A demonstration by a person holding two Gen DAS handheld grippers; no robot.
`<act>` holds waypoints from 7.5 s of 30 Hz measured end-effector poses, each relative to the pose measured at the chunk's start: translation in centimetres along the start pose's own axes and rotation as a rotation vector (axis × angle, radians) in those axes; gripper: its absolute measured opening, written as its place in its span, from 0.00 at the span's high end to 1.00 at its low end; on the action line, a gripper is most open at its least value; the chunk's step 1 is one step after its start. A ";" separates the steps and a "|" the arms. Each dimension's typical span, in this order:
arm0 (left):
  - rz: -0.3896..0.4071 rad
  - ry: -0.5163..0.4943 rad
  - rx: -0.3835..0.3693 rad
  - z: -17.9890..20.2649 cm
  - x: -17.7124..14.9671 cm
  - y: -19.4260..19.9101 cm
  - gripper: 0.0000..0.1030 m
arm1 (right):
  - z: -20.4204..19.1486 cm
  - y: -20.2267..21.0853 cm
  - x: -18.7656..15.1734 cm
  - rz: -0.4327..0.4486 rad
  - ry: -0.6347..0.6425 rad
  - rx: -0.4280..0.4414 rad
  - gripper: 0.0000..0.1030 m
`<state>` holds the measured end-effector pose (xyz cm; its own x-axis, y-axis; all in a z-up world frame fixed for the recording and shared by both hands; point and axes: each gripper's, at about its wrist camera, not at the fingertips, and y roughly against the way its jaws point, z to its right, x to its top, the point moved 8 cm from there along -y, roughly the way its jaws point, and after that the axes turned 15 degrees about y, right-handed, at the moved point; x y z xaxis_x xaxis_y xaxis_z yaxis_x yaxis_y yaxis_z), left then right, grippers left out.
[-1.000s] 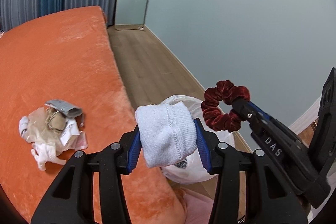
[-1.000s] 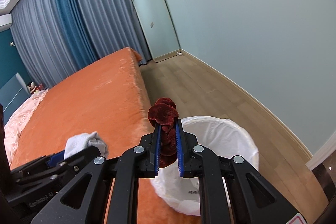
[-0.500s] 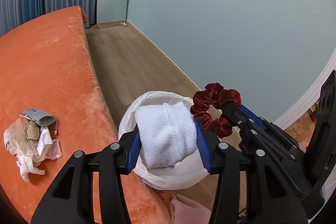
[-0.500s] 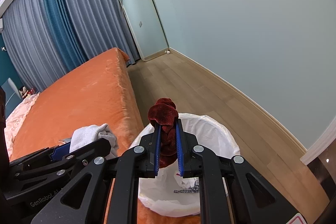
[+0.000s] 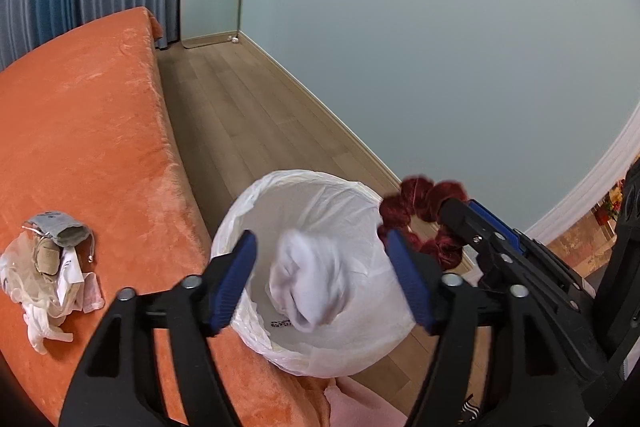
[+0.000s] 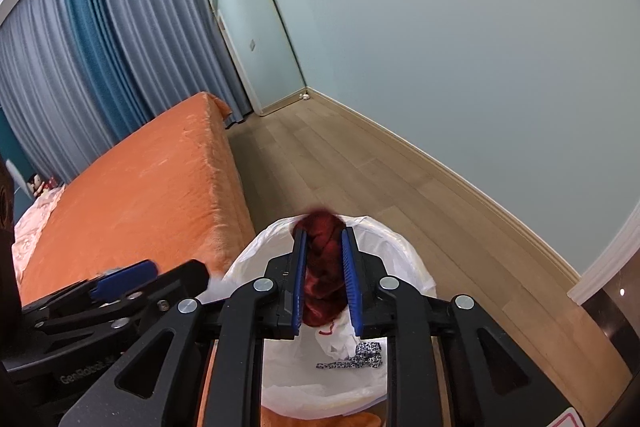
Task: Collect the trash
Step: 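Carry both items over the white bin and open both tools to drop them, then grasp the white glove with the left tool while the right tool grasps the sheer beige fabric, then carry both items over the white bin and open the left tool to drop the glove, then move both open tools back over the bed toward the remaining items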
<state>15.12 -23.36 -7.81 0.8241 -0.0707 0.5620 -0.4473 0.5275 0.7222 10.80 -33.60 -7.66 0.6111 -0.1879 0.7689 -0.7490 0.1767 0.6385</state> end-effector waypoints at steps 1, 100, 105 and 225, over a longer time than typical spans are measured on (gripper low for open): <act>0.007 0.006 0.004 -0.2 0.1 0.1 0.26 | 0.1 0.1 0.0 0.001 -0.003 -0.001 0.78; 0.115 0.505 0.240 -38.6 -2.6 14.6 0.87 | -39.0 -7.5 -2.1 -0.201 0.350 0.487 0.98; 0.157 0.462 0.218 -35.4 -0.6 16.5 0.87 | -37.7 -3.2 2.5 -0.092 0.328 0.503 0.98; 0.085 0.498 0.399 -42.7 0.4 9.2 0.23 | -34.7 -10.3 -5.3 -0.259 0.375 0.326 0.54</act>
<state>26.14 17.61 -18.13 0.7998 0.4100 0.4384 -0.5337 0.1514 0.8320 24.14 -0.90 -17.14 0.7902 0.1814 0.5855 -0.5664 -0.1489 0.8106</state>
